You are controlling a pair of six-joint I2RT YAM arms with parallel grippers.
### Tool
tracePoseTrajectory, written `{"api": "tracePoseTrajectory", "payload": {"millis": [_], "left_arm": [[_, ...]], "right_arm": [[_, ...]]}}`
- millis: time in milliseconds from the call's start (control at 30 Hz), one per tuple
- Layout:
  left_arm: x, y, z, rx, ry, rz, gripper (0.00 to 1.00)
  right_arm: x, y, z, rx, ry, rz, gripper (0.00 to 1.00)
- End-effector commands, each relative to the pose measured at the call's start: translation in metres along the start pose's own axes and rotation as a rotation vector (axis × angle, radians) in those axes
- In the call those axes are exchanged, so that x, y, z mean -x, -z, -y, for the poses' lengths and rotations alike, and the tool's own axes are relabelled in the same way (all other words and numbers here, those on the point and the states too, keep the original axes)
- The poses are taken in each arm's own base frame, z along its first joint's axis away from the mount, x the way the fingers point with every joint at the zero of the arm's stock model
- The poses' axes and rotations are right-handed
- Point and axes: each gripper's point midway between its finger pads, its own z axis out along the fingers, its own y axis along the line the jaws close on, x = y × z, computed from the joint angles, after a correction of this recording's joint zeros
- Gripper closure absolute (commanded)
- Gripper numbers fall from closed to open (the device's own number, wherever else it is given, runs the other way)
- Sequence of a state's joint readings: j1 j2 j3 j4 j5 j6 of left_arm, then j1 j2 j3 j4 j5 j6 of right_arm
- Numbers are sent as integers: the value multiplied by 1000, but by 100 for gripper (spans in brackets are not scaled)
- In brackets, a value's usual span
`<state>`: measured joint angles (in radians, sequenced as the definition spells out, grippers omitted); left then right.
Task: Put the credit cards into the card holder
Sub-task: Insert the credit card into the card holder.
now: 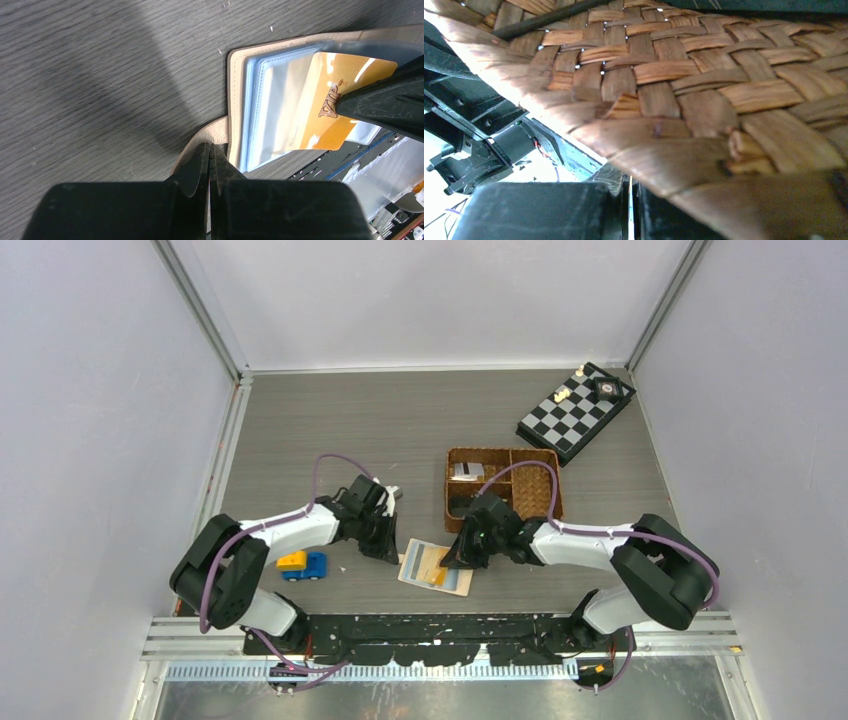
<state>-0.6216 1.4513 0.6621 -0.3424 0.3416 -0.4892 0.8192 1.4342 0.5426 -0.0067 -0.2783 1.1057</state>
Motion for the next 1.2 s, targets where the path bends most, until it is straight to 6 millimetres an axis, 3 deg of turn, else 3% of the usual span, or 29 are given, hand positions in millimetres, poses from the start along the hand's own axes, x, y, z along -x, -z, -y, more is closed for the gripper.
{"api": "tracePoseTrajectory", "payload": {"millis": [0, 267, 400, 700, 833, 1167], "left_arm": [[5, -11, -7, 28, -42, 19, 100], [6, -10, -8, 34, -49, 24, 100], [8, -10, -8, 36, -50, 28, 100], [7, -8, -6, 32, -51, 30, 100], [8, -7, -5, 25, -56, 34, 100], [7, -7, -2, 5, -62, 27, 100]], "right_arm": [[-28, -9, 65, -220, -85, -77, 100], [-33, -11, 70, -236, -99, -102, 99], [-32, -9, 72, -252, -101, -97, 95], [-17, 11, 61, -269, -53, -18, 65], [-12, 19, 57, -271, -38, 15, 59], [-7, 18, 48, -254, -13, 45, 57]]}}
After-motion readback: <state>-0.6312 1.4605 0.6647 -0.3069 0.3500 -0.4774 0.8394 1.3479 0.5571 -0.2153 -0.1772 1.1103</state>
